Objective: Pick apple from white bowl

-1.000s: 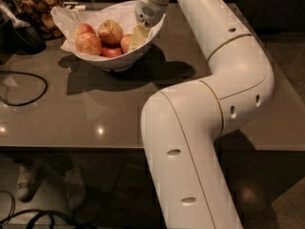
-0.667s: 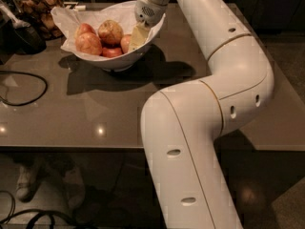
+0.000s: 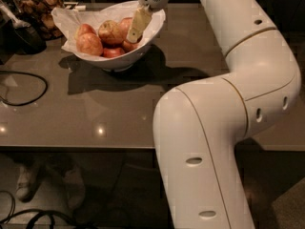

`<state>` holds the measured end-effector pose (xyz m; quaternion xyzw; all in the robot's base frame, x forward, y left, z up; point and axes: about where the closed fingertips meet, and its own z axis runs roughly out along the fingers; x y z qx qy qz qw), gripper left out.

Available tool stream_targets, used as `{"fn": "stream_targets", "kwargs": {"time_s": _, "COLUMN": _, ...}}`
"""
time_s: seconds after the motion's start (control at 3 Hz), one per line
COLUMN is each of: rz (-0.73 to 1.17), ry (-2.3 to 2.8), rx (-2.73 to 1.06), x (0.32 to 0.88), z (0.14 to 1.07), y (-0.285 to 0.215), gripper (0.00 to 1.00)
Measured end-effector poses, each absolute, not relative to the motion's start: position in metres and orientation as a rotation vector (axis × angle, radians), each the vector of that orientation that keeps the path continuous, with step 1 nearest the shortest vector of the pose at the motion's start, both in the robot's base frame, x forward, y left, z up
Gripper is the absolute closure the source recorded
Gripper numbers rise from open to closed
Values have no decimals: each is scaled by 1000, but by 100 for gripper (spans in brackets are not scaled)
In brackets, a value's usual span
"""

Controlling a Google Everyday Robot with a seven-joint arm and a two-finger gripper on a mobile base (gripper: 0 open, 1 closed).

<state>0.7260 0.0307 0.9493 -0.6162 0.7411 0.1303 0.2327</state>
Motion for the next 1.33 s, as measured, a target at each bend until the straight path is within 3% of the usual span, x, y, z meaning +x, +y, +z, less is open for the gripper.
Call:
{"fn": "stream_targets", "kwargs": {"time_s": 0.67, "rz": 410, "ry": 1956, "rx": -1689, "x": 708, "z": 975, "y": 27, "gripper": 100}}
{"fn": "stream_targets", "kwargs": {"time_s": 1.33, "rz": 513, "ry": 1762, "rx": -1733, "x": 651, "z": 1023, "y": 15, "gripper": 100}}
